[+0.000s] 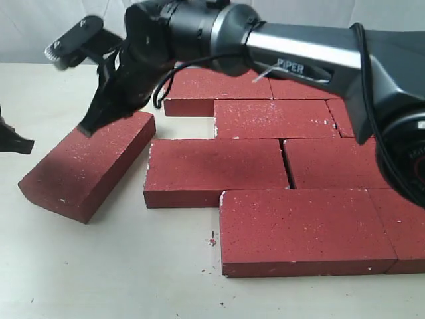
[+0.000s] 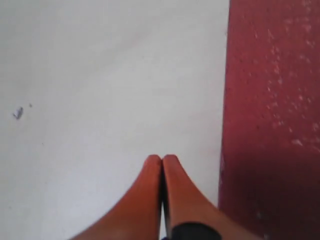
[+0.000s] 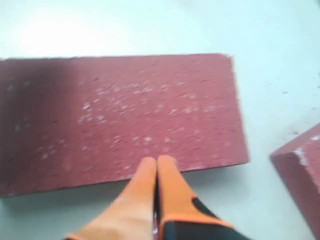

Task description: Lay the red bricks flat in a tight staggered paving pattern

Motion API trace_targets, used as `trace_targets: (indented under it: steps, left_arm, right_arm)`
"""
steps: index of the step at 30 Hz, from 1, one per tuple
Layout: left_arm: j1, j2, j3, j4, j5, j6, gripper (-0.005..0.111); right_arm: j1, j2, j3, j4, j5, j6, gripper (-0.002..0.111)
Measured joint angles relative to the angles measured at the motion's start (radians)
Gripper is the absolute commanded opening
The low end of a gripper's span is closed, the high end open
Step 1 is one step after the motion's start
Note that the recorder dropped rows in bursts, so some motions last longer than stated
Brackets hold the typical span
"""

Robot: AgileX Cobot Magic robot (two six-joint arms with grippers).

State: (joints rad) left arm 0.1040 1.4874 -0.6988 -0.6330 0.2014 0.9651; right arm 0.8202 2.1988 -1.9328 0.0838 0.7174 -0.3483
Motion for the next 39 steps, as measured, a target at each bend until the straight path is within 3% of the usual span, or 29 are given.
trace_targets:
  steps: [6, 12, 19, 27, 39]
  left_arm:
    - [0.088, -0.075, -0.004, 0.011, 0.398, 0.02, 0.0]
    - [0.09, -0.072, -0.001, -0.094, 0.503, 0.232, 0.0]
    - [0.09, 0.05, 0.001, -0.196, 0.672, 0.496, 0.0]
    - [0.09, 0.188, -0.003, -0.205, 0.679, 0.572, 0.0]
    - [0.09, 0.221, -0.01, -0.207, 0.608, 0.576, 0.0]
  right_arm:
    - [-0.118, 0.092, -0.102, 0.103, -0.002, 0.004, -0.001]
    - [-0.132, 0.228, -0.159, 0.114, -0.055, 0.015, -0.001]
    - [-0.133, 0.332, -0.259, 0.113, -0.146, 0.091, -0.001]
    - [-0.139, 0.361, -0.273, 0.107, -0.262, 0.165, -0.001]
    - [-0.158, 0.406, -0.273, 0.057, -0.249, 0.2, -0.001]
